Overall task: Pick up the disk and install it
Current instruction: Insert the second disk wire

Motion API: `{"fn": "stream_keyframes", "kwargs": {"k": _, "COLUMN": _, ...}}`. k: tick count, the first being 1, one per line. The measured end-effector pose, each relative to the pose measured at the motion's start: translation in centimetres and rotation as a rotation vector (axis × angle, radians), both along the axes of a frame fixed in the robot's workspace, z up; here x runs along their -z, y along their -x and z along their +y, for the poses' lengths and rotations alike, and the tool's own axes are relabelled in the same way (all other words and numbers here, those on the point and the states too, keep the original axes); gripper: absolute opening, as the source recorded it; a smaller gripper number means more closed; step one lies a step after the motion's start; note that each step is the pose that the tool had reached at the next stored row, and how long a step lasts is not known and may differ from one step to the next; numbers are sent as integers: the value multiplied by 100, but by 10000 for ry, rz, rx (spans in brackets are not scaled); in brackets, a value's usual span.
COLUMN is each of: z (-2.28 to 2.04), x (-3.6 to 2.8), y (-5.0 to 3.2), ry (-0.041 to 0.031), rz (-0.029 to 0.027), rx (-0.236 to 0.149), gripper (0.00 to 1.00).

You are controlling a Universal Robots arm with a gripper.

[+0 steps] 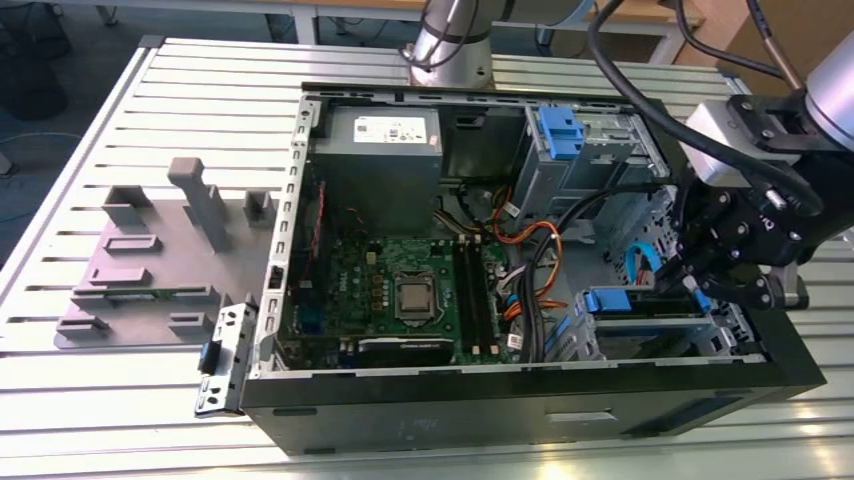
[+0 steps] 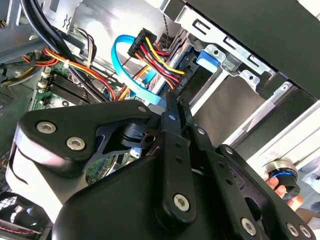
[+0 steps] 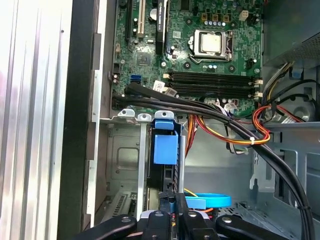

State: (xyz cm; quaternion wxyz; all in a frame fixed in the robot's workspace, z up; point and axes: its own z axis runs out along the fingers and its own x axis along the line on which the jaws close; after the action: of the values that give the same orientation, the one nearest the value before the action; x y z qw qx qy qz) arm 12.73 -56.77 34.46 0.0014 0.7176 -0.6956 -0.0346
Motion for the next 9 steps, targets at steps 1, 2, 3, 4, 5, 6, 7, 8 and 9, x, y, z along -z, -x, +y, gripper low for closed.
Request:
{"fn": "stream_keyframes", "kwargs": {"k": 1, "z": 0, "x": 8, "y": 0, "ry": 0, "rz": 0, "rx": 0, "gripper": 16}}
{"fn": "stream_keyframes", "kwargs": {"k": 2, "z": 0, "x": 14, "y": 1, "ry": 0, "rz": 0, "rx": 0, "gripper": 16}}
{"fn": "stream_keyframes", "kwargs": {"k": 3, "z": 0, "x": 19, "y": 1, "ry": 0, "rz": 0, "rx": 1, "gripper": 16}}
{"fn": "stream_keyframes", "kwargs": {"k": 4, "z": 0, "x": 24, "y": 2, "ry": -1, "rz": 0, "rx": 0, "gripper": 16}}
{"fn": "stream_keyframes", "kwargs": {"k": 5, "z": 0, "x": 29, "y": 2, "ry": 0, "rz": 0, "rx": 1, "gripper": 16}}
{"fn": "stream_keyframes", "kwargs": {"k": 6, "z": 0, "x": 33, "y": 2, "ry": 0, "rz": 0, "rx": 0, "gripper": 16}}
{"fn": "stream_keyframes", "kwargs": {"k": 7, "z": 0, "x": 39, "y": 2, "ry": -1, "rz": 0, "rx": 1, "gripper": 16}}
{"fn": "stream_keyframes", "kwargs": {"k": 8, "z": -1, "x": 44, "y": 2, "ry": 0, "rz": 0, "rx": 0, "gripper": 16}}
{"fn": "stream_keyframes", "kwargs": {"k": 9, "z": -1, "x": 50, "y": 2, "ry": 0, "rz": 0, "rx": 1, "gripper": 16}}
